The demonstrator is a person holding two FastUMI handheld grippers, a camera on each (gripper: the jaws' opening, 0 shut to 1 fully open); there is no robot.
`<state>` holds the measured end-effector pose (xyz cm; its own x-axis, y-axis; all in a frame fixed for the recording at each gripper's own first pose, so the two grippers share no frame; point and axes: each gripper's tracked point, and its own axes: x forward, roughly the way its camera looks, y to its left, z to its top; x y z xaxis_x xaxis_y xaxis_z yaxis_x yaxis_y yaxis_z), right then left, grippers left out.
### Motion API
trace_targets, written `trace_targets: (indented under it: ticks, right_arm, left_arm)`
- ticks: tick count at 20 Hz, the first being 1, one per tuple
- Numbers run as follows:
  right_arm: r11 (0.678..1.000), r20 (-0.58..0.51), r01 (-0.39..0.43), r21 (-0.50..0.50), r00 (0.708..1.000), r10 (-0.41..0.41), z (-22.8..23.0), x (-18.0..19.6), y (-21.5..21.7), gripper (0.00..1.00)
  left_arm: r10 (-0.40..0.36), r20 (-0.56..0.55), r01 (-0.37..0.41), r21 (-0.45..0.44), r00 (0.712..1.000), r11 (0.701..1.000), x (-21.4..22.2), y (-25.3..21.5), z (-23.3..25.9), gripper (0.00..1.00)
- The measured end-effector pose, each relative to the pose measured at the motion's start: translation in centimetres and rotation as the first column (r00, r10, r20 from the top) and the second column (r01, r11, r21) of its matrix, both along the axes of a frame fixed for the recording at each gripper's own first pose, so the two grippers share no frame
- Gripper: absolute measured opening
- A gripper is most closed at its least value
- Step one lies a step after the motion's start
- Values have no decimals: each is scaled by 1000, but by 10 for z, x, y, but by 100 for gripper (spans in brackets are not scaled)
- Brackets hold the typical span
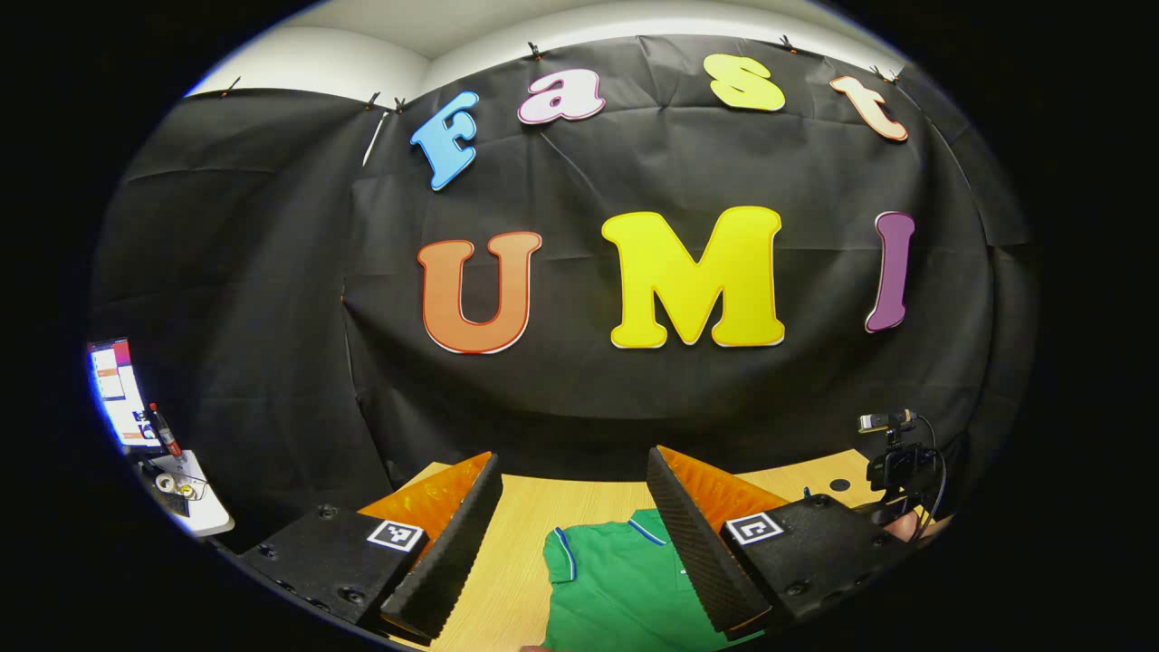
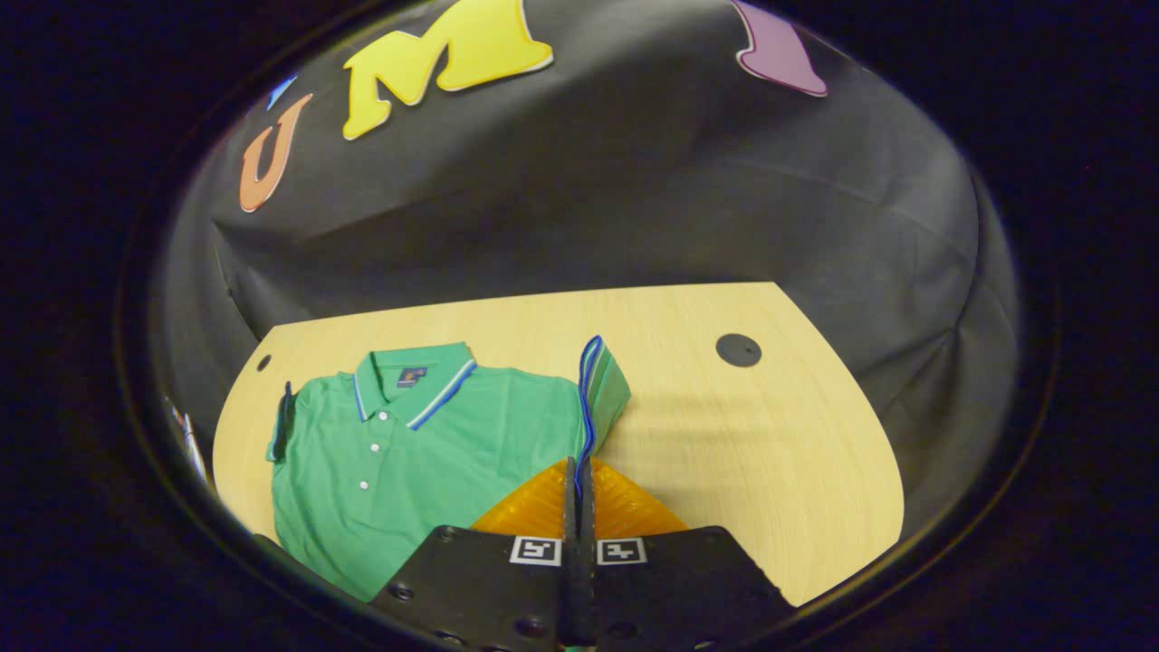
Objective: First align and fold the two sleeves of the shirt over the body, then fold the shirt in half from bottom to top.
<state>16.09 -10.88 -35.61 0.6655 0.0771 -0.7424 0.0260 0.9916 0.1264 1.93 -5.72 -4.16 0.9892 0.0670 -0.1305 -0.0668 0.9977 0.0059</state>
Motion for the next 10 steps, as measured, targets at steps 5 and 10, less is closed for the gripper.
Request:
trace_targets:
  ticks: [5,10]
  right_arm:
    - [998,23,-57,37,998,56,18,8,69,0]
    - [992,17,-102,75,995,101,16,14,139,0]
  left_arm:
    - [45,6,-45,-18,999,999,-9,24,2,100]
    - [98,-16,-98,-21,995,995,-21,53,-2,100]
